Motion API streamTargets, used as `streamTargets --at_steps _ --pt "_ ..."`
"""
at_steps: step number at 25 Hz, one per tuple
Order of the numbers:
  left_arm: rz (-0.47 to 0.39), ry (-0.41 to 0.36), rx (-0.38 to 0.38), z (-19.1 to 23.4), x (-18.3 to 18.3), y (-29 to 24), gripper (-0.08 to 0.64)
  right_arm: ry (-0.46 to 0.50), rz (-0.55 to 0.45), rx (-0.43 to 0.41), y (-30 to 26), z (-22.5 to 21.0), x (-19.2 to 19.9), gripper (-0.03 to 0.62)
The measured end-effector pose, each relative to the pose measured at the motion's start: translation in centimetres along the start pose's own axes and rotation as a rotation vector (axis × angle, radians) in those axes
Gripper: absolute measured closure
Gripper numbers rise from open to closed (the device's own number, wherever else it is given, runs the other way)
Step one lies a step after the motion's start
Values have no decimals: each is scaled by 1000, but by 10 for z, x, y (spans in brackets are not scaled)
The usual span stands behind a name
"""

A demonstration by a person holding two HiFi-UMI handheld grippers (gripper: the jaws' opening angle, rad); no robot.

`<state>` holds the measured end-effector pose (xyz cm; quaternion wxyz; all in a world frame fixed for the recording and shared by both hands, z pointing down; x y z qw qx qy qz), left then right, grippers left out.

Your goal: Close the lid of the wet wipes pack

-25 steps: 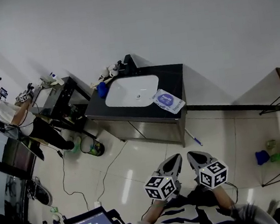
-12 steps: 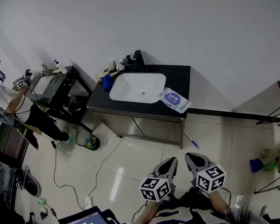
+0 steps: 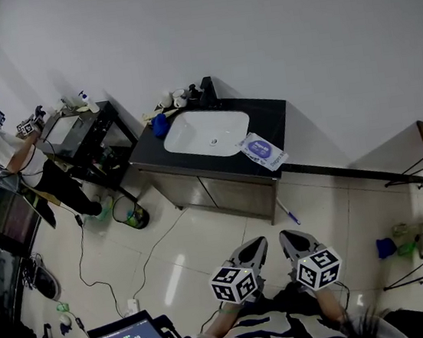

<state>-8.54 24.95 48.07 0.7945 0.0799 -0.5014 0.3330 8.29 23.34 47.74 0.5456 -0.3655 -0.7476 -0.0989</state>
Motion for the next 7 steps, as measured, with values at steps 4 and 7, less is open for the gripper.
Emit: streamTargets --at_steps 4,7 --pt "7 -1 7 -3 3 -3 560 1 3 5 3 -3 2 594" --pt "8 -3 6 -4 6 -6 560 1 3 5 4 -7 4 594"
Point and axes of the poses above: the fingertips, and each gripper's own axes: y backward along the fingers, z to its left, x out of its underside, the point moved 9 cm from there along y, backward along the fingers, and after that the axes turned 2 degrees about -z, right-handed, at the moved point
